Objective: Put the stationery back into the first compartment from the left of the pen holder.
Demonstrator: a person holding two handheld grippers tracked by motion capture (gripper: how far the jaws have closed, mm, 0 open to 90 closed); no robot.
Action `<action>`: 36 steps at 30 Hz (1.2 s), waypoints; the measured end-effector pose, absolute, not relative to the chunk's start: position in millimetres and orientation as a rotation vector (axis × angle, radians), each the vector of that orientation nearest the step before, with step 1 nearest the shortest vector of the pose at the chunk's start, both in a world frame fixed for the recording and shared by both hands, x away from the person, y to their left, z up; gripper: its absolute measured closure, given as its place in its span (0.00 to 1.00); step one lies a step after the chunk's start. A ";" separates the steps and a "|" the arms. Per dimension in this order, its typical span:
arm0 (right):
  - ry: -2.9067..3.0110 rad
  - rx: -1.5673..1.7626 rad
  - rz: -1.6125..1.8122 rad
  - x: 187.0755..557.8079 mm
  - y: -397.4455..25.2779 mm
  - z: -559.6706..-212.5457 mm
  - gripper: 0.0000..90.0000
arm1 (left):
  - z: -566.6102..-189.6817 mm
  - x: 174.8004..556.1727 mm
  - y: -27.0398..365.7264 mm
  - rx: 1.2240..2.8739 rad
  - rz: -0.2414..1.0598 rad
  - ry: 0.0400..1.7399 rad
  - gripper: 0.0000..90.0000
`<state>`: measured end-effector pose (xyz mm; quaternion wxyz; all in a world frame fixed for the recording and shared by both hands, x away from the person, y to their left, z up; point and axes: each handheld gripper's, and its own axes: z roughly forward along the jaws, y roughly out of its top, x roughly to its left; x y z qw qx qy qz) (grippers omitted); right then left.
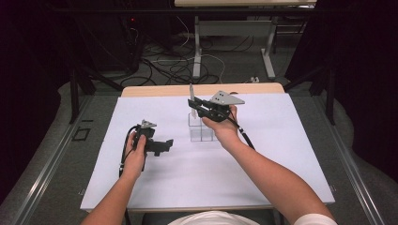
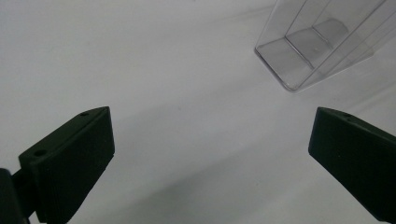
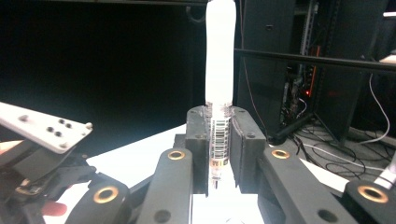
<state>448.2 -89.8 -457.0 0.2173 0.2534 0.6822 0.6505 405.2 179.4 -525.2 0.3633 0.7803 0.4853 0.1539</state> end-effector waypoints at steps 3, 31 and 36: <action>1.888 0.740 1.795 453.3 -88.8 -461.0 0.88 | -525.3 405.1 179.8 2.004 0.395 1.255 0.00; 1.993 0.994 1.705 458.9 -85.7 -486.1 0.88 | -527.2 406.1 180.8 2.001 0.388 1.260 0.00; 2.023 1.001 1.683 457.1 -85.6 -487.7 0.88 | -527.1 406.3 181.7 2.011 0.386 1.254 0.00</action>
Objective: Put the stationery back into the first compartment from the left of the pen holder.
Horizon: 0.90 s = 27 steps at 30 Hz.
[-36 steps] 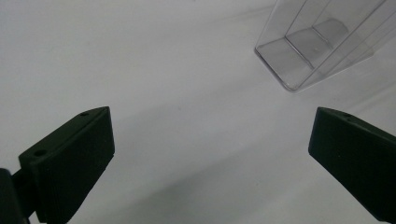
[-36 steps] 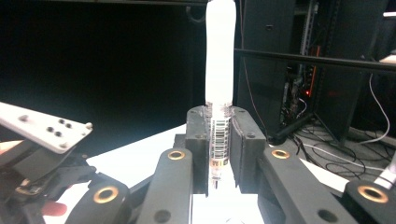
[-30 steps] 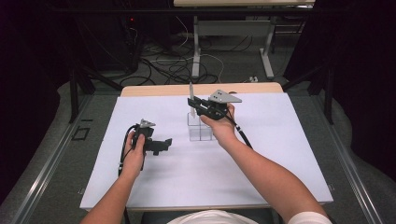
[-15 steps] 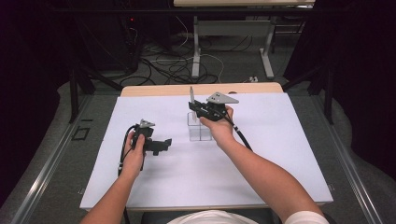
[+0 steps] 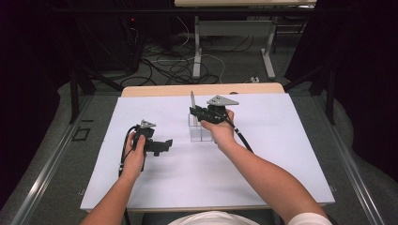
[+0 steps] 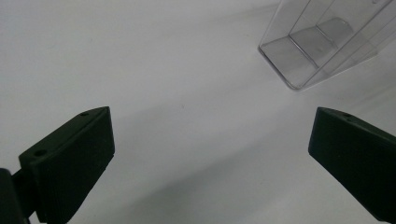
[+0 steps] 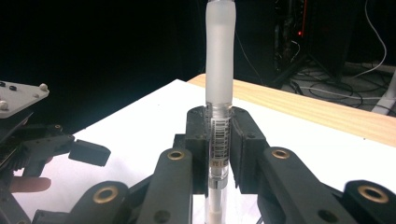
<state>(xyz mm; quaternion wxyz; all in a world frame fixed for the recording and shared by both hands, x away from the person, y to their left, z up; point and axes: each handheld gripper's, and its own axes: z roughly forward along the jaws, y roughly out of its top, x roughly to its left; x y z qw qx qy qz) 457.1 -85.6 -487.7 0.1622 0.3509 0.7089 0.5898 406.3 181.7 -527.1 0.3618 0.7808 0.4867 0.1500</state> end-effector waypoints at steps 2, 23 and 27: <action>2.026 0.997 1.690 456.4 -85.2 -487.8 0.88 | -526.8 406.4 181.9 2.013 0.387 1.254 0.00; 2.020 0.948 1.700 447.4 -94.0 -476.6 0.65 | -526.4 407.3 188.6 1.974 0.395 1.290 0.00; 2.019 0.956 1.683 446.3 -100.2 -474.4 0.57 | -526.4 407.2 188.6 1.974 0.396 1.287 0.00</action>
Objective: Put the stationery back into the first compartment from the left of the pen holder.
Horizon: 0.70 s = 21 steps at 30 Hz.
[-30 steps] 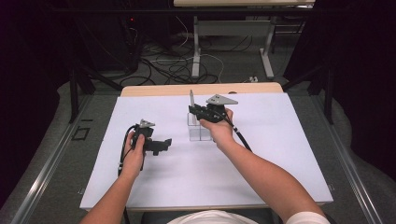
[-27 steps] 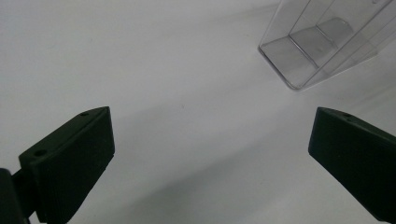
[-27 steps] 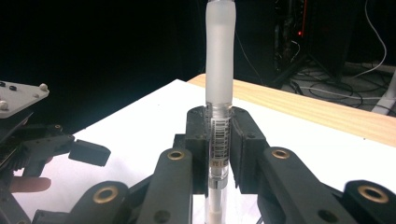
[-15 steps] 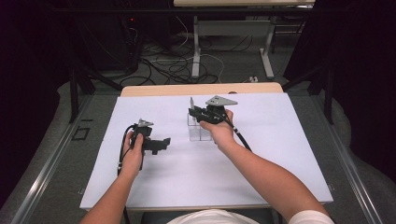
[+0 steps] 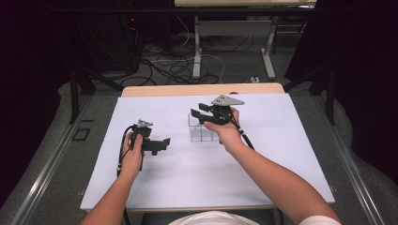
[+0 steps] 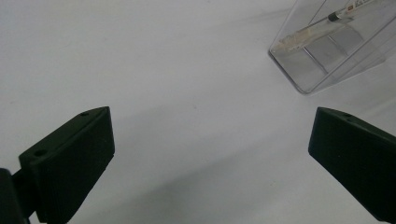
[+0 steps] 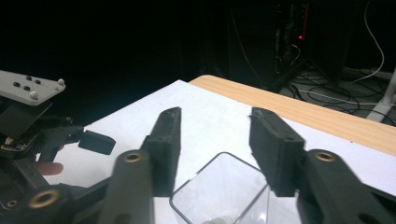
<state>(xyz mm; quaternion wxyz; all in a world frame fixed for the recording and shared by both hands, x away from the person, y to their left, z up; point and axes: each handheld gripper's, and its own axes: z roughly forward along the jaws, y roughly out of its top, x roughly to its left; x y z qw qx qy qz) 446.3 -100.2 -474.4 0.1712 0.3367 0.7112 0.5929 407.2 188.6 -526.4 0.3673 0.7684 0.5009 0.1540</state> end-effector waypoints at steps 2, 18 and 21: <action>2.014 0.972 1.676 444.8 -104.1 -473.3 0.52 | -526.5 407.4 188.7 1.973 0.398 1.285 0.00; 2.003 1.052 1.550 438.1 -142.9 -459.8 0.17 | -526.8 406.9 192.8 1.965 0.405 1.304 0.00; 2.000 1.040 1.516 436.2 -152.8 -458.7 0.16 | -526.6 407.0 193.9 1.963 0.410 1.309 0.00</action>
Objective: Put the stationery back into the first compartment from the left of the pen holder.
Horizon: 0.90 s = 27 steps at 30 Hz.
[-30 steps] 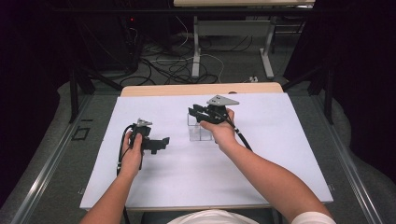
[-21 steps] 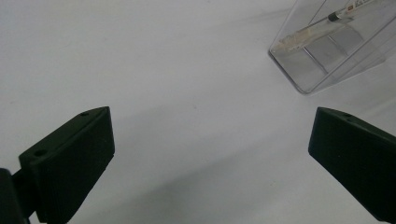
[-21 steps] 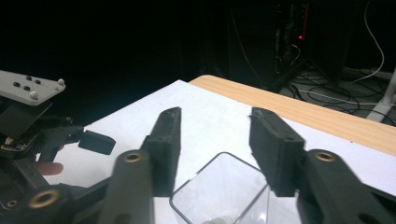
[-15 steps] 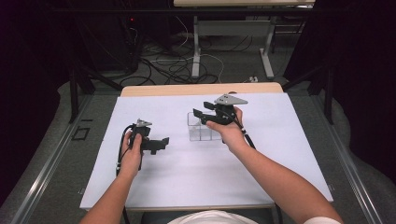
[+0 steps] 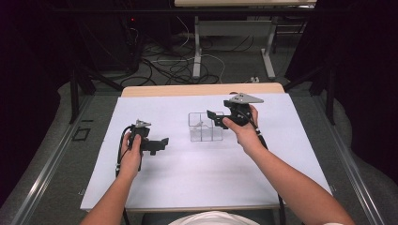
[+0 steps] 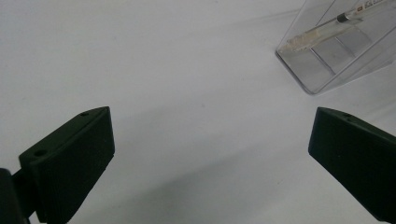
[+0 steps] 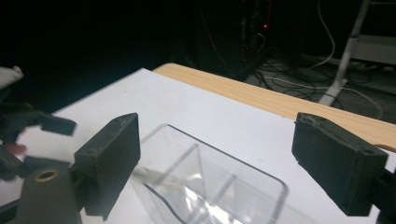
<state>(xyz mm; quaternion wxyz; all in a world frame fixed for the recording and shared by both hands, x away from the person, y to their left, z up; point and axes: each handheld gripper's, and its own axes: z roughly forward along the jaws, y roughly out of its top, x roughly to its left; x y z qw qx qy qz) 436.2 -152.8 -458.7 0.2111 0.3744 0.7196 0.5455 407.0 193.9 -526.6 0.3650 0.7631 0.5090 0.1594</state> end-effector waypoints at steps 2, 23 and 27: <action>2.003 1.029 1.477 434.6 -159.5 -458.7 0.15 | -526.4 407.0 195.1 1.965 0.415 1.308 0.00; 1.933 1.188 1.358 420.5 -236.3 -486.6 0.00 | -525.5 407.1 198.9 1.951 0.411 1.328 0.00; 1.908 1.225 1.334 418.7 -250.8 -495.9 0.00 | -525.9 407.3 200.1 1.944 0.419 1.331 0.00</action>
